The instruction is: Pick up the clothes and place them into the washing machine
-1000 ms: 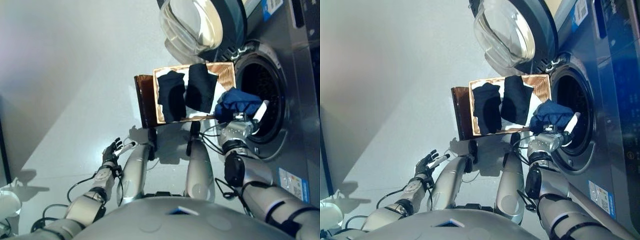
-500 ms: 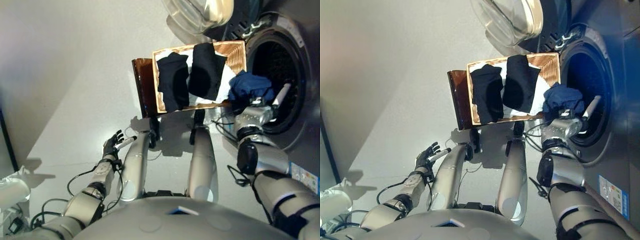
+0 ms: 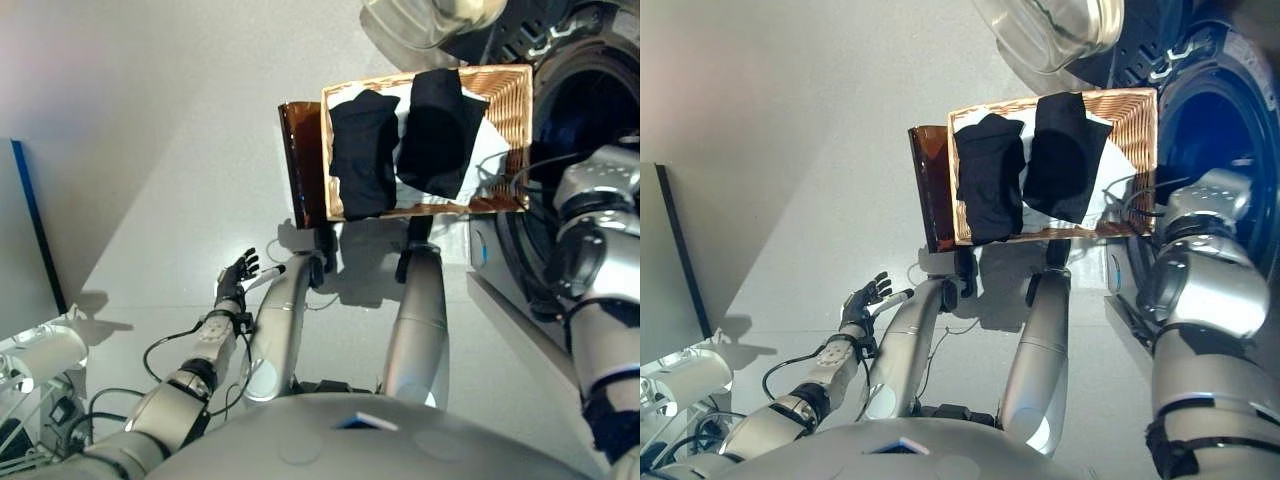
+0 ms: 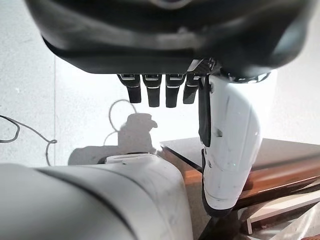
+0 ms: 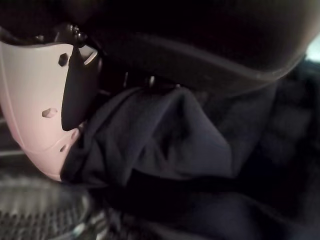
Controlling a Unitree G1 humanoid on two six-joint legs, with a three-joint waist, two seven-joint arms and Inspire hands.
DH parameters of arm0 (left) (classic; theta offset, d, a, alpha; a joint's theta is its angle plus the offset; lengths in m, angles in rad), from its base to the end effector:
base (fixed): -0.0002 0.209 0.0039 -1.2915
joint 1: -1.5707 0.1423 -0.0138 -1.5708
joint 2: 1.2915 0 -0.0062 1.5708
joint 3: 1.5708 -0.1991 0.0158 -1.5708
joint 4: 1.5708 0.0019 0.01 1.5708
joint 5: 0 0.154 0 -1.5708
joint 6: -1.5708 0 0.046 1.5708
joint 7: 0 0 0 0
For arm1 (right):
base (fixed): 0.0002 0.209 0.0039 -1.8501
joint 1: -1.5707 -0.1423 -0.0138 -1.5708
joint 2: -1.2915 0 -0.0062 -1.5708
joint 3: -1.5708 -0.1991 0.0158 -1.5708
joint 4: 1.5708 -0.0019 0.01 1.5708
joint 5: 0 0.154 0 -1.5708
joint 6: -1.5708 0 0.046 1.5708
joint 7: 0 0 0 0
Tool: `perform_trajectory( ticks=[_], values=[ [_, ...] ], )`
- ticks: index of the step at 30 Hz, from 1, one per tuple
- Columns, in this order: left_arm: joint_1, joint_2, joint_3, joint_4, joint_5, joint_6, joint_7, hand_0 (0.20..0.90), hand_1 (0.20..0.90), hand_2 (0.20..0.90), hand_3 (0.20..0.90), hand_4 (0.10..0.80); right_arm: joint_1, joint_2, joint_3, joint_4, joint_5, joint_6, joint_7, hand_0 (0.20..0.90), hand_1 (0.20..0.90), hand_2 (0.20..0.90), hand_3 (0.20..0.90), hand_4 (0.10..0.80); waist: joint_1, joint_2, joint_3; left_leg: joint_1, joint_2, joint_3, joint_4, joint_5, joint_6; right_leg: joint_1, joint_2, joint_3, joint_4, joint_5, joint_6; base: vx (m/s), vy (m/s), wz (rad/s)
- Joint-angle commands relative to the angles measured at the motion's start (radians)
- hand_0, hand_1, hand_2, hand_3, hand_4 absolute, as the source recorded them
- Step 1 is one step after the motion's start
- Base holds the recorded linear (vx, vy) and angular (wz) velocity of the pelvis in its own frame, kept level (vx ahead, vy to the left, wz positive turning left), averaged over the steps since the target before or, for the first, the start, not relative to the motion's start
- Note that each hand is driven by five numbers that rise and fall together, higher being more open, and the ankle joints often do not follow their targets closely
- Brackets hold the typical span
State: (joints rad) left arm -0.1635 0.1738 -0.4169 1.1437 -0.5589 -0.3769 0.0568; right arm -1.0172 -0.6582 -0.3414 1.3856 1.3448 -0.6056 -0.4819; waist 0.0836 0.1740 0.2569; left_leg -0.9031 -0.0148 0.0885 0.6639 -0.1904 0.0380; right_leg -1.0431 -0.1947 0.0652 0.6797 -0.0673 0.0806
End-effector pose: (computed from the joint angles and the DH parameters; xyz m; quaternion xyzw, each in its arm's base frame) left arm 0.1624 0.1754 -0.1200 -0.0263 0.3200 0.0384 0.9463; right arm 0.3261 -0.3610 0.1484 0.5155 -0.1805 -0.5824 0.6021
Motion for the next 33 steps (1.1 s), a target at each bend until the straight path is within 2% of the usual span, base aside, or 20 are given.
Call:
perform_trajectory(
  ticks=[1,4,8,13,20,21,22,23,33],
  values=[
    [0.036,0.034,-0.006,0.027,0.014,-0.018,0.041,0.9,0.9,0.9,0.9,0.8,-0.02,-0.163,0.001,-0.005,-0.027,-0.091,-0.04,0.2,0.2,0.2,0.2,0.3,-0.017,0.017,-0.05,0.009,0.009,-0.011,0.042,-0.076,-0.058,0.047,0.029,0.007,0.04,-0.095,-0.041,0.0,0.0,0.0],
    [0.046,0.037,0.004,0.024,0.018,-0.02,0.046,0.9,0.9,0.9,0.9,0.8,-0.005,-0.209,-0.01,0.012,-0.04,-0.091,-0.061,0.2,0.2,0.2,0.2,0.3,-0.019,0.022,-0.058,-0.001,0.01,-0.004,0.043,-0.08,-0.056,0.034,0.027,0.011,0.043,-0.094,-0.039,-0.008,0.025,-0.03],
    [0.063,0.041,0.01,0.019,0.023,-0.03,0.048,0.9,0.9,0.9,0.9,0.8,0.006,-0.228,-0.001,-0.008,-0.054,-0.096,-0.05,0.2,0.2,0.2,0.2,0.3,-0.02,0.025,-0.066,-0.011,0.011,0.002,0.05,-0.085,-0.052,0.016,0.026,0.018,0.046,-0.091,-0.037,-0.007,0.026,-0.02],
    [0.06,0.047,0.025,0.014,0.022,-0.041,0.044,0.9,0.9,0.9,0.9,0.8,0.012,-0.206,0.042,-0.091,-0.085,-0.094,0.01,0.2,0.2,0.2,0.2,0.3,-0.018,0.026,-0.065,-0.017,0.012,0.015,0.051,-0.087,-0.048,0.006,0.028,0.03,0.048,-0.089,-0.036,-0.014,0.024,-0.07],
    [0.049,0.054,0.038,0.027,0.018,-0.046,0.042,0.9,0.9,0.9,0.9,0.8,0.017,-0.189,0.032,-0.091,-0.081,-0.11,0.012,0.2,0.2,0.2,0.2,0.3,-0.019,0.025,-0.064,-0.008,0.013,0.022,0.053,-0.088,-0.047,0.012,0.031,0.031,0.048,-0.092,-0.037,0.001,0.003,-0.06],
    [0.048,0.054,0.038,0.028,0.019,-0.046,0.042,0.9,0.9,0.9,0.9,0.8,0.018,-0.19,0.031,-0.091,-0.08,-0.11,0.013,0.378,0.378,0.378,0.378,0.427,-0.019,0.024,-0.064,-0.008,0.013,0.022,0.053,-0.089,-0.048,0.013,0.031,0.03,0.048,-0.092,-0.037,0.0,0.0,0.0],
    [0.049,0.053,0.037,0.03,0.019,-0.044,0.043,0.9,0.9,0.9,0.9,0.8,0.022,-0.186,0.03,-0.08,-0.079,-0.104,0.012,0.502,0.502,0.502,0.502,0.516,-0.018,0.024,-0.066,-0.006,0.012,0.021,0.052,-0.089,-0.047,0.015,0.032,0.03,0.046,-0.094,-0.038,0.0,0.0,0.0],
    [0.047,0.054,0.04,0.035,0.022,-0.043,0.044,0.9,0.9,0.9,0.9,0.8,0.023,-0.186,0.026,-0.069,-0.073,-0.101,0.012,0.9,0.9,0.9,0.9,0.8,-0.018,0.023,-0.068,-0.005,0.011,0.02,0.051,-0.089,-0.047,0.017,0.033,0.029,0.046,-0.094,-0.039,0.0,0.0,0.0],
    [0.031,0.052,0.051,0.068,0.007,-0.031,0.047,0.9,0.9,0.9,0.9,0.8,0.022,-0.15,0.043,-0.007,-0.05,-0.057,0.018,0.9,0.9,0.9,0.9,0.8,-0.02,0.012,-0.066,0.002,0.017,0.025,0.053,-0.09,-0.048,0.026,0.037,0.025,0.039,-0.089,-0.04,0.0,0.0,0.0]
  ],
)
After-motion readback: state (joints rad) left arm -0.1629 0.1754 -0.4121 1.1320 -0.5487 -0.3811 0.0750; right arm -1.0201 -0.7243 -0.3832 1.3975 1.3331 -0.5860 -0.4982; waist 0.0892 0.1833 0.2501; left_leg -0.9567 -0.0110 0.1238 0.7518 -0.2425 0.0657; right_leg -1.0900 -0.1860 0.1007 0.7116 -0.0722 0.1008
